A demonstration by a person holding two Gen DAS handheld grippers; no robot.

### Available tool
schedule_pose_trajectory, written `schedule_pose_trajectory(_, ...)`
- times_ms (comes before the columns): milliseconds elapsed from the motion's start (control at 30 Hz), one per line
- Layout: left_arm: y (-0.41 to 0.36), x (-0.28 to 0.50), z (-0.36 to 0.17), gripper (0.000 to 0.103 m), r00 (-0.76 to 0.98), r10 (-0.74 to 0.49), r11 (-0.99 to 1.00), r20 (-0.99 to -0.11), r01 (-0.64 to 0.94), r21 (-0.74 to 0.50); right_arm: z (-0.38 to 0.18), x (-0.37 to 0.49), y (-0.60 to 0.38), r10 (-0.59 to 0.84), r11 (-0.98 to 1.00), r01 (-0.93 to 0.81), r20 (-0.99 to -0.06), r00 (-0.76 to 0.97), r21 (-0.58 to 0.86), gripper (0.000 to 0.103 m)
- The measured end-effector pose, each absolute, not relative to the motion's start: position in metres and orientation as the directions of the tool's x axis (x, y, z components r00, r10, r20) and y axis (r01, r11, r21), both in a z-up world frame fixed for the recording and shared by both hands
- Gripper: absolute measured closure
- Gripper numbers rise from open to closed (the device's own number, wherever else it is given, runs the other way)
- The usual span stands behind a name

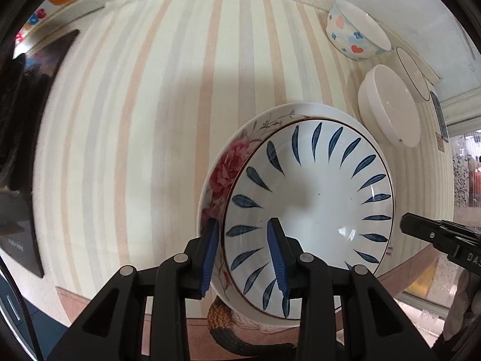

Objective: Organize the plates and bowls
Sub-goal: 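Carry the blue-striped plate with both tools and lower it onto the plate stack, then open both tools and withdraw them from the plate stack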

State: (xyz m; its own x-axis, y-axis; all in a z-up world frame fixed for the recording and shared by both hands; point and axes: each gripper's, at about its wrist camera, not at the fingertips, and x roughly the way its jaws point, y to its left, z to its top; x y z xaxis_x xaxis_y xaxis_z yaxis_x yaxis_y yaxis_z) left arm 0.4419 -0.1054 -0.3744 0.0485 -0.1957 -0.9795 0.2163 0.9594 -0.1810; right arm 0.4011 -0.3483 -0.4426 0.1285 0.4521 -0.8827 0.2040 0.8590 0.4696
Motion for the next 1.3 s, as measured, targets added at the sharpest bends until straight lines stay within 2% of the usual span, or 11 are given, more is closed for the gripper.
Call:
schedule_pose_trajectory(267,-0.098,0.392,-0.313,0.072,0.217,-0.120,0.961,-0.969,0.269,-0.059,-0.399,0.373,-0.335,0.355,0.906,0.168,-0.912,0.204,0.390,0.091)
schedule_pose_trajectory(400,-0.087,0.359,-0.281,0.068,0.261,-0.146,0.960,-0.954,0.269,-0.073,-0.370,0.345,-0.317,0.336,0.912,0.154,-0.906,0.259,0.382,0.090)
schedule_pose_trajectory(467,-0.086,0.351,-0.269,0.065,0.280,-0.161,0.959,-0.947,0.271,-0.083,-0.355,0.330,-0.308,0.320,0.916,0.152,-0.905,0.281,0.372,0.081)
schedule_pose_trajectory(500,-0.082,0.343,-0.263,0.063,0.292,-0.175,0.959,-0.940,0.269,-0.094,-0.347,0.321,-0.303,0.316,0.916,0.150,-0.900,0.300,0.371,0.069)
schedule_pose_trajectory(533,-0.078,0.338,-0.257,0.055,0.301,-0.180,0.958,-0.936,0.270,-0.098,-0.339,0.312,-0.298,0.309,0.918,0.147,-0.896,0.318,0.369,0.058)
schedule_pose_trajectory(567,-0.077,0.335,-0.251,0.051,0.305,-0.178,0.957,-0.936,0.274,-0.093,-0.333,0.305,-0.294,0.301,0.920,0.145,-0.895,0.330,0.364,0.055)
schedule_pose_trajectory(600,-0.075,0.329,-0.244,0.041,0.313,-0.182,0.956,-0.932,0.278,-0.093,-0.324,0.297,-0.290,0.288,0.923,0.147,-0.893,0.347,0.355,0.053)
schedule_pose_trajectory(667,-0.075,0.317,-0.234,0.031,0.334,-0.190,0.953,-0.923,0.289,-0.092,-0.311,0.283,-0.283,0.266,0.929,0.147,-0.890,0.369,0.339,0.053)
schedule_pose_trajectory(867,-0.070,0.290,-0.209,0.027,0.362,-0.224,0.944,-0.905,0.311,-0.109,-0.274,0.243,-0.267,0.224,0.942,0.137,-0.878,0.424,0.307,0.047)
schedule_pose_trajectory(933,-0.071,0.285,-0.205,0.021,0.359,-0.234,0.940,-0.904,0.320,-0.117,-0.263,0.230,-0.260,0.207,0.949,0.130,-0.876,0.435,0.288,0.045)
schedule_pose_trajectory(1300,-0.106,0.292,-0.190,0.021,0.416,-0.233,0.943,-0.879,0.317,-0.099,-0.245,0.209,-0.297,0.221,0.920,0.182,-0.845,0.488,0.346,0.044)
